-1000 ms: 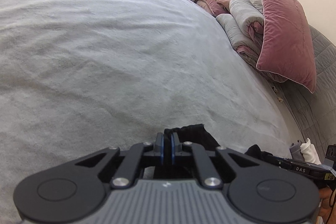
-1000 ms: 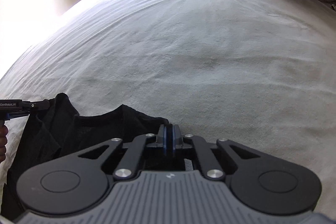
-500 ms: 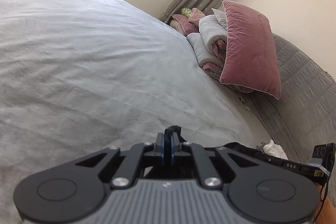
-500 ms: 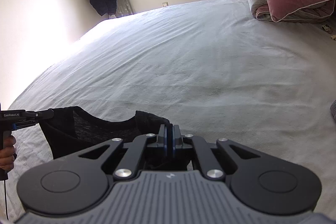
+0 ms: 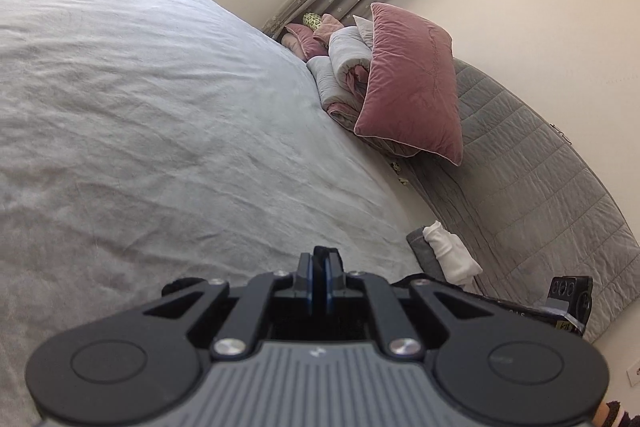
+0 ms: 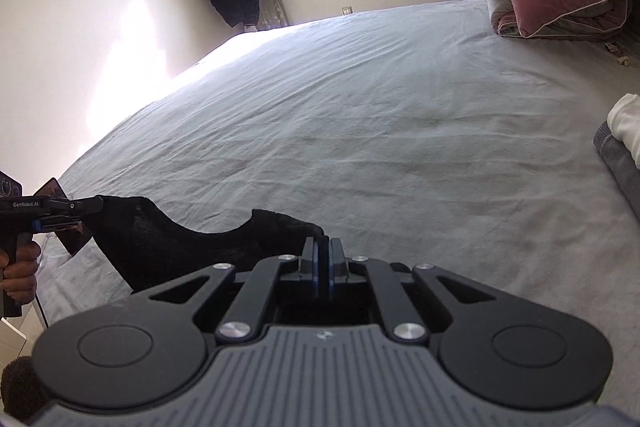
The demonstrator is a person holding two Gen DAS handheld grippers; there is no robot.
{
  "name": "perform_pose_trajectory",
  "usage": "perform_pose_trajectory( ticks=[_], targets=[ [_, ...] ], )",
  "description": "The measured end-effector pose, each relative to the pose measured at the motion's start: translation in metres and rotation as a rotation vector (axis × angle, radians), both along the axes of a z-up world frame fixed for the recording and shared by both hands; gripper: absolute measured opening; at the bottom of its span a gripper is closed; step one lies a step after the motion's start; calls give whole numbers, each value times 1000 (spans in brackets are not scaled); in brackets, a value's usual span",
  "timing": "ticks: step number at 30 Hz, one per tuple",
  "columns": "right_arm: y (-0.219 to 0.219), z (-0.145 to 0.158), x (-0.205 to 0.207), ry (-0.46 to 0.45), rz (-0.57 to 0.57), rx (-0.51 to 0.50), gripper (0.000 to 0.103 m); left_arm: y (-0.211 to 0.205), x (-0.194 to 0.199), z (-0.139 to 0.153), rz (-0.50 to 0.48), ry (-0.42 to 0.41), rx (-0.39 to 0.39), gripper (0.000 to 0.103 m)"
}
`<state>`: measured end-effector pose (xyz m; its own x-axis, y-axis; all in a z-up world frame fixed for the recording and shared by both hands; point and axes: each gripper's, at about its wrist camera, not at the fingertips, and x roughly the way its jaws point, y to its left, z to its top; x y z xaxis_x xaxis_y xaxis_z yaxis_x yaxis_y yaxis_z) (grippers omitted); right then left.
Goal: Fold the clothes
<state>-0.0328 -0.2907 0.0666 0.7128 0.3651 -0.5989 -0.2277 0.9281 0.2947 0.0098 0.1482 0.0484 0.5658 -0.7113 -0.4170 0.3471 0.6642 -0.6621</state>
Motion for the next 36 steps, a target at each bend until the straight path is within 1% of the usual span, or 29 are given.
perform_pose_trajectory(
  ticks=[5,10,13,15,16,17,18,19,20,21,23,25,30,34,35,36],
  targets=[
    [4,-34,-31,71,3,-36,5,5,-35,-36,-8,78,36,6],
    [2,-69,-50,134,-20,-28,7,5,-56,-72,-5,148,95,6],
    [7,-83,-60,162,-11,-53,13,7,-66,-85,-20,162,121,8],
    [11,-82,-65,149,12,-76,15,10,-70,-79,-19,130,108,11],
    [12,-80,-68,140,23,-80,18,11,-71,-76,-18,112,101,17],
    [13,-77,-68,126,31,-70,18,13,-73,-73,-17,94,94,23],
    [14,-75,-69,112,39,-60,22,14,-74,-69,-15,76,87,28],
    [15,-72,-69,99,46,-49,33,15,-75,-66,-14,57,79,35],
    [16,-69,-70,85,54,-39,39,13,-75,-61,-19,32,85,40],
    [18,-67,-70,71,62,-29,44,9,-75,-56,-26,3,94,43],
    [20,-62,-71,45,79,-12,44,-3,-72,-53,-42,-19,124,53],
    [30,-63,-70,30,113,-21,44,-15,-70,-55,-51,-29,156,60],
    [57,-73,-74,19,232,-100,44,-36,-65,-71,-45,-28,236,61],
    [73,-84,-76,8,269,-189,44,-44,-64,-72,-50,-55,275,58],
    [77,-86,-77,2,273,-212,44,-46,-66,-71,-53,-66,277,50],
    [81,-88,-77,-6,279,-238,42,-49,-67,-70,-56,-78,277,44]
  ],
)
